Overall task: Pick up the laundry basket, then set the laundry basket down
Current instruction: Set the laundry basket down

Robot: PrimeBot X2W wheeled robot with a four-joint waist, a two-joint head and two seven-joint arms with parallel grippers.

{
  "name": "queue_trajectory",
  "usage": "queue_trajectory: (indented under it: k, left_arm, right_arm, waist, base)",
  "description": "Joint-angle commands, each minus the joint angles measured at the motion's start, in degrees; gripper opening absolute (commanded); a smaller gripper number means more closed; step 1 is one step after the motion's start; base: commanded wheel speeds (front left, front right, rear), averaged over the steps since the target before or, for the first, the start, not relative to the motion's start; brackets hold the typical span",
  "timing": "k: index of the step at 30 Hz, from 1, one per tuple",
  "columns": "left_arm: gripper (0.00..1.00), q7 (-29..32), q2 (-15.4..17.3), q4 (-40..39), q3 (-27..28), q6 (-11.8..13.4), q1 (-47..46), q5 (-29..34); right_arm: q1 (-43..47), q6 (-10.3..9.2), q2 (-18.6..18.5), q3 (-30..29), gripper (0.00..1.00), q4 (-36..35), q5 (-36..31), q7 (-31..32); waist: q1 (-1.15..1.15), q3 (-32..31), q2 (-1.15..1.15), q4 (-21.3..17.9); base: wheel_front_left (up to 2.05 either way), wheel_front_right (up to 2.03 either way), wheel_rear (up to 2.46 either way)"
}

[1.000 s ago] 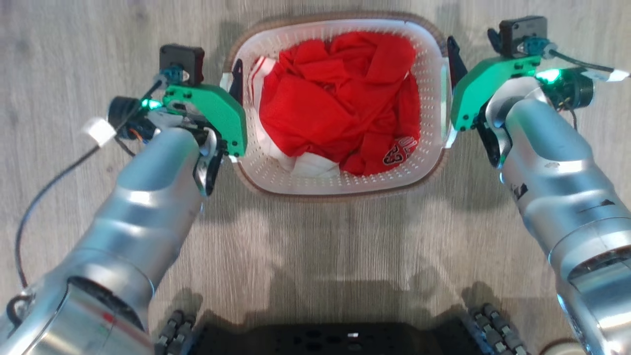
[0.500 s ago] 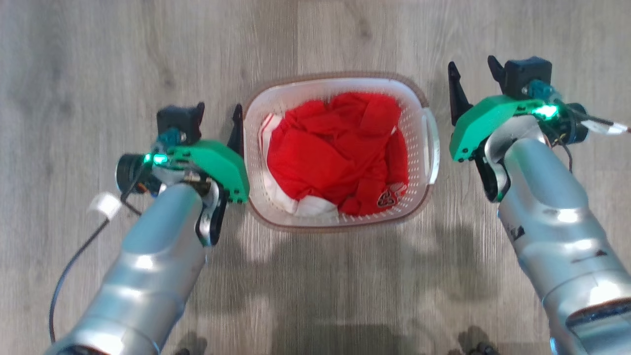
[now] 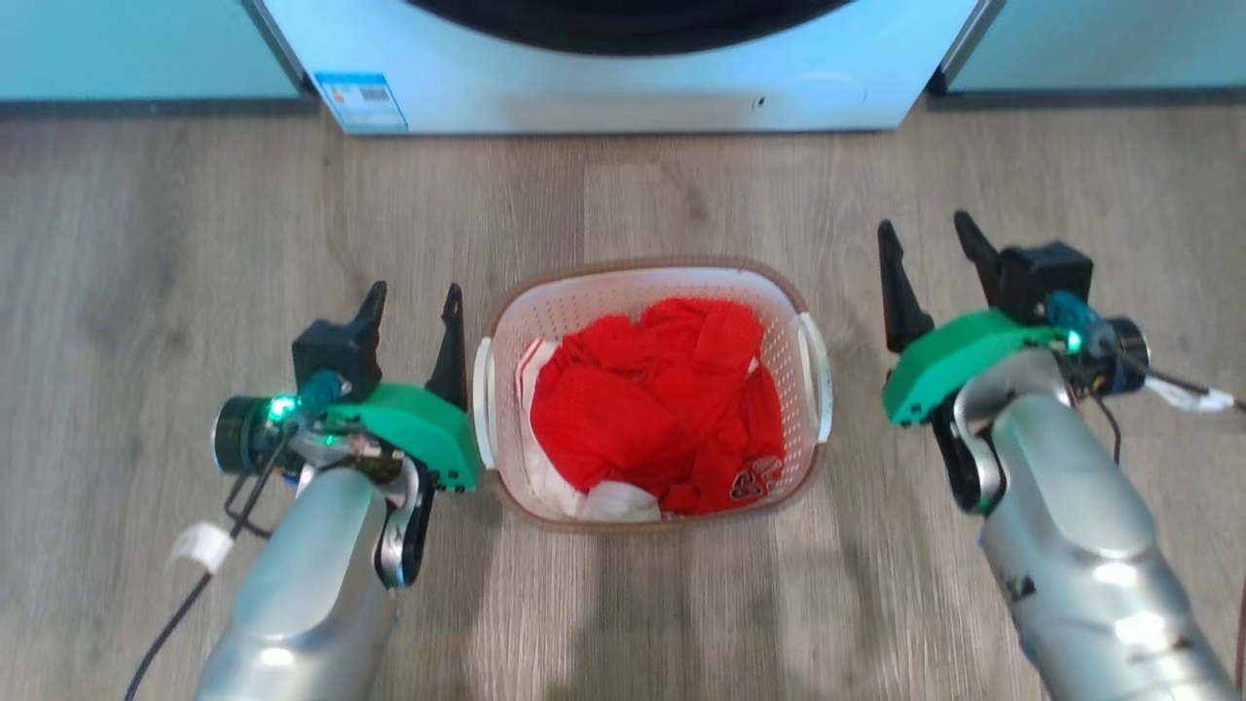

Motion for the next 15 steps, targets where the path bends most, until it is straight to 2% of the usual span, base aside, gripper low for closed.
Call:
queue_trajectory:
  k: [1, 10, 15]
  left_arm:
    - [1.0, -0.5, 0.7, -3.3, 2.9, -0.4, 0.9, 1.7]
    - [1.0, -0.5, -0.3, -11.0, 6.7, -1.4, 9.7, 6.2]
    - [1.0, -0.5, -0.6, -15.6, 9.3, -0.6, 15.2, 7.8]
  right_arm:
    - [2.0, 0.14, 1.0, 0.3, 1.0, -3.4, 0.3, -0.4]
    - [10.6, 0.14, 1.0, 0.0, 1.0, -11.4, -0.5, -0.4]
    - [14.7, 0.14, 1.0, -0.2, 1.0, -15.2, -1.0, -0.4]
  waist:
    - [0.01, -2.8, -0.01, -0.2]
    - [0.01, -8.6, -0.01, -0.6]
    - [0.01, -11.1, -0.01, -0.9]
  base:
    - [0.0, 0.0, 0.0]
    - [0.0, 0.0, 0.0]
    - [0.0, 0.0, 0.0]
